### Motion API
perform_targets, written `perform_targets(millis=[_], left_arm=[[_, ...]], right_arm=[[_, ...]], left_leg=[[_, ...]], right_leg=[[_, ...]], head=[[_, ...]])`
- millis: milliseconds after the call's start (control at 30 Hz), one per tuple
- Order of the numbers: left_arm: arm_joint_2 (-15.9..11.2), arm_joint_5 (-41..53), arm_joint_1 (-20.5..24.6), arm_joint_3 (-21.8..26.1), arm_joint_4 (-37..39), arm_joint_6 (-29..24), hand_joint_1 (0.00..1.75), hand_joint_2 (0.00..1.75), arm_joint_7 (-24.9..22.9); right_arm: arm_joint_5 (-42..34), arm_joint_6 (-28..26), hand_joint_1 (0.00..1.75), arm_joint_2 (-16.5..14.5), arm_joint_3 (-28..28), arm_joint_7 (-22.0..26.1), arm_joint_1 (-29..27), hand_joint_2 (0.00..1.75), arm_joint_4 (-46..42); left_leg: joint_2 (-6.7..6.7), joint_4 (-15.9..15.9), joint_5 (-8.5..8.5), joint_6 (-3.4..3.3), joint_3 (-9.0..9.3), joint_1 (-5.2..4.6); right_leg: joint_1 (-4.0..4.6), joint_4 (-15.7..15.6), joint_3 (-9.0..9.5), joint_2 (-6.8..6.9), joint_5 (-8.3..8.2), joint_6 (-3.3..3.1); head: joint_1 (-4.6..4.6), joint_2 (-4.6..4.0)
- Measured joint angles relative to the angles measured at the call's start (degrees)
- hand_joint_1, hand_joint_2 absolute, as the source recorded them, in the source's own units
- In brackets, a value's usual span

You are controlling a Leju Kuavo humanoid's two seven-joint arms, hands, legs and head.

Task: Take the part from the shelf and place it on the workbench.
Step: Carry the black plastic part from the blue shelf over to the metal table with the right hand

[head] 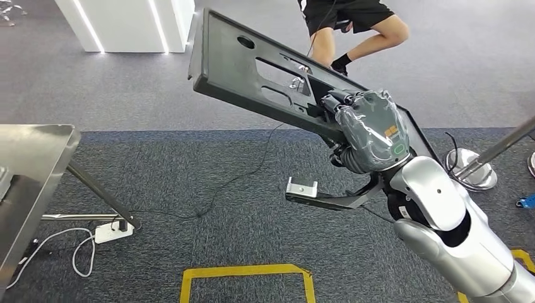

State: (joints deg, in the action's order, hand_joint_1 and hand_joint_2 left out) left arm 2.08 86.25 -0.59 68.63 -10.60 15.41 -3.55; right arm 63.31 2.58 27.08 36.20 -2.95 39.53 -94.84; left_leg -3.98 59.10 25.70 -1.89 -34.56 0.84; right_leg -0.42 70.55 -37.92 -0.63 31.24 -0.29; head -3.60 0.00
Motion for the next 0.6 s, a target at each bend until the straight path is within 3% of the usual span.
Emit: perform_targets(millis=[67, 100, 133, 200, 267, 333, 400, 433, 467, 533, 600], left_arm=[[0.09, 0.0, 0.04, 0.01, 0.01, -0.01, 0.0, 1.75, -0.13], [0.15, 0.0, 0.05, 0.02, 0.01, -0.03, 0.0, 1.75, -0.24], [0.23, 0.0, 0.03, 0.03, 0.01, -0.05, 0.0, 1.75, -0.36], [0.38, 0.0, -0.08, 0.05, 0.02, -0.1, 0.0, 1.75, -0.51], [0.4, 0.0, -0.11, 0.05, 0.01, -0.19, 0.0, 1.75, -0.56], [0.2, 0.0, 0.05, 0.05, -0.02, -0.31, 0.0, 1.75, -0.61], [0.07, 0.0, 0.1, 0.07, -0.02, -0.31, 0.0, 1.75, -0.67], [0.03, 0.0, 0.04, 0.07, -0.02, -0.28, 0.0, 1.75, -0.69], [-0.02, 0.0, -0.03, 0.07, -0.02, -0.26, 0.0, 1.75, -0.73], [-0.22, 0.0, -0.07, 0.07, -0.05, -0.26, 0.0, 1.75, -0.79], [-0.38, 0.0, -0.03, 0.08, -0.11, -0.28, 0.0, 1.75, -0.84]], right_arm=[[0.13, -0.14, 1.75, 0.0, 0.02, 0.02, -0.06, 1.75, 0.0], [0.25, -0.29, 1.75, -0.01, 0.02, 0.07, -0.16, 1.75, 0.01], [0.43, -0.46, 1.75, -0.05, 0.03, 0.13, -0.34, 1.75, 0.02], [0.84, -0.76, 1.75, -0.38, 0.15, 0.18, -0.74, 1.75, 0.04], [1.41, -1.07, 1.75, -1.03, 0.42, -0.02, -1.17, 1.75, 0.03], [1.98, -1.38, 1.75, -1.5, 0.71, -0.34, -1.78, 1.75, -0.01], [2.36, -1.49, 1.75, -1.73, 1.08, -0.67, -2.69, 1.75, -0.02], [2.48, -1.49, 1.75, -1.86, 1.3, -0.81, -3.15, 1.75, -0.02], [2.55, -1.5, 1.75, -2.0, 1.49, -0.93, -3.5, 1.75, -0.02], [2.69, -1.56, 1.75, -2.23, 1.69, -1.07, -3.84, 1.75, -0.02], [2.93, -1.68, 1.75, -2.36, 1.72, -1.23, -3.99, 1.75, -0.03]], left_leg=[[-1.28, -0.02, -0.31, 0.3, -0.2, 0.07], [-1.86, -0.03, -0.5, 0.56, -0.42, 0.24], [-2.44, -0.09, -0.72, 0.87, -0.67, 0.45], [-3.29, -0.28, -1.05, 1.52, -1.07, 0.67], [-0.92, 0.97, 0.06, 1.99, -1.79, 0.38], [2.47, 6.13, 3.4, 2.39, -4.07, 0.19], [3.38, 12.65, 6.33, 2.94, -6.9, 0.36], [3.52, 13.92, 6.48, 3.22, -7.32, 0.48], [3.72, 13.01, 5.6, 3.49, -6.63, 0.6], [5.26, 6.11, 2.68, 3.88, -2.69, 0.74], [6.57, 0.84, 1.13, 3.43, 0.2, 0.59]], right_leg=[[0.28, -7.8, 3.93, -2.64, -2.96, -1.09], [0.44, -10.22, 5.06, -3.58, -3.61, -1.45], [0.58, -11.16, 5.43, -4.01, -3.62, -1.65], [0.61, -11.95, 5.68, -2.69, -4.03, -1.78], [0.36, -13.32, 6.24, -1.12, -4.7, -1.96], [0.3, -14.03, 6.48, 0.58, -5.08, -2.11], [0.29, -13.83, 6.18, 2.31, -5.08, -2.18], [0.24, -13.63, 5.97, 3.14, -5.03, -2.12], [0.15, -13.36, 5.75, 3.88, -4.94, -1.99], [0.0, -12.53, 5.4, 5.27, -4.52, -1.4], [0.17, -11.56, 5.15, 6.42, -3.96, -0.6]], head=[[-0.03, 0.0], [0.01, 0.0], [0.06, 0.0], [0.14, 0.0], [0.04, 0.0], [-0.07, 0.0], [-0.11, 0.0], [-0.11, 0.0], [-0.12, 0.0], [-0.12, 0.0], [-0.08, 0.01]])
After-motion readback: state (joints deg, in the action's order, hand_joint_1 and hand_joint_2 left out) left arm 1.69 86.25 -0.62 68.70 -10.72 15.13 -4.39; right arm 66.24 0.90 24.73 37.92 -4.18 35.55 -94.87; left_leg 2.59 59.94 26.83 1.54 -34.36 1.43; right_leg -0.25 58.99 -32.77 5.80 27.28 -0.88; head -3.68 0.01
